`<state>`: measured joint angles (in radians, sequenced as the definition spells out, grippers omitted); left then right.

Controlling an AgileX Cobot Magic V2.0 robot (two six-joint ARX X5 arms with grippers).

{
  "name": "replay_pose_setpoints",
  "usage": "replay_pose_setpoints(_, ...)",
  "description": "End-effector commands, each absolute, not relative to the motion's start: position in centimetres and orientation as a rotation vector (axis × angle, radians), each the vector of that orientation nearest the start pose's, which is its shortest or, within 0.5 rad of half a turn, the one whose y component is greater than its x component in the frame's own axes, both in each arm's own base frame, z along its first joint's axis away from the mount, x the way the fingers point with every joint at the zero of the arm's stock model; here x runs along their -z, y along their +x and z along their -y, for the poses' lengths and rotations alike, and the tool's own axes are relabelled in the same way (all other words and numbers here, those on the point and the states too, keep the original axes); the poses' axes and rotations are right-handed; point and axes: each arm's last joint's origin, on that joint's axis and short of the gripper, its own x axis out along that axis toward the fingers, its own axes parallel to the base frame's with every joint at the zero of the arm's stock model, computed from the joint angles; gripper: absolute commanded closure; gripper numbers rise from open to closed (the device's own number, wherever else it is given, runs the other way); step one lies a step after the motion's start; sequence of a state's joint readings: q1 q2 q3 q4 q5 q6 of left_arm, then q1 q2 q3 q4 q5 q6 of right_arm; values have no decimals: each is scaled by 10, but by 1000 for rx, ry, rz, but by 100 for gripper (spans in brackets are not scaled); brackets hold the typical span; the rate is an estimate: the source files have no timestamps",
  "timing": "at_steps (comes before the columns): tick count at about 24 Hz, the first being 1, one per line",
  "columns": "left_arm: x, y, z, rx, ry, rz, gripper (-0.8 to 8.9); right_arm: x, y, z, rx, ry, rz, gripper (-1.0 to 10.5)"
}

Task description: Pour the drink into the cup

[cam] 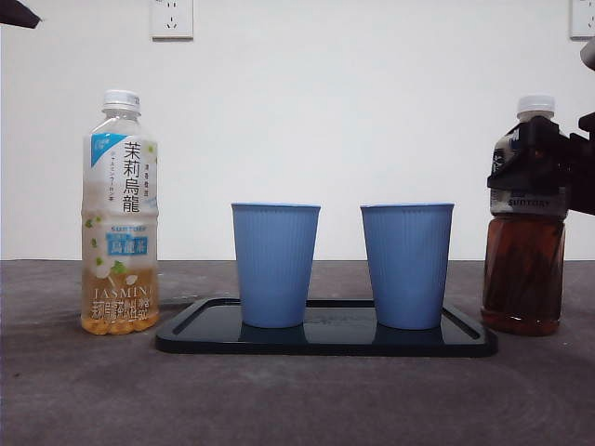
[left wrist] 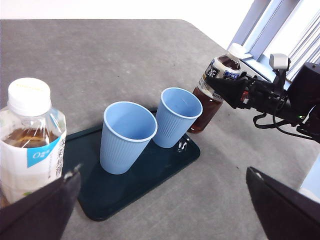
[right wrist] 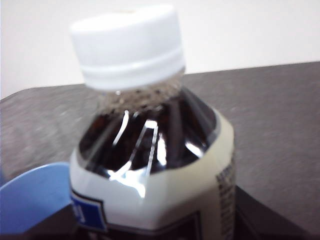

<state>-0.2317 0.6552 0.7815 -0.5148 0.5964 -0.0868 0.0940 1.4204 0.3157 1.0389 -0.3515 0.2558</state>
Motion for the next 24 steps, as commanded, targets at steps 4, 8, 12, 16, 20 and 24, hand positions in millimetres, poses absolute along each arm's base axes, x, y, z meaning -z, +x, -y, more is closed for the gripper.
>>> replay_pose_setpoints(4, -326, 124, 46, 808, -129, -398, 284, -203, 236, -35, -461, 257, -128, 767)
replay_pose_setpoints(8, -325, 124, 46, 808, -127, -401, 284, -229, 234, -41, -443, 185, -268, 767)
replay_pose_setpoints(12, -324, 124, 46, 807, -129, -410, 284, -258, 233, -52, -403, 53, -422, 767)
replay_pose_setpoints(16, -323, 123, 46, 806, -131, -426, 284, -280, 229, -66, -378, -99, -550, 767)
replay_pose_setpoints(20, -323, 123, 46, 805, -131, -432, 284, -291, 223, -82, -364, -232, -623, 767)
replay_pose_setpoints(24, -322, 123, 46, 809, -114, -431, 284, -295, 216, -103, -359, -414, -690, 767)
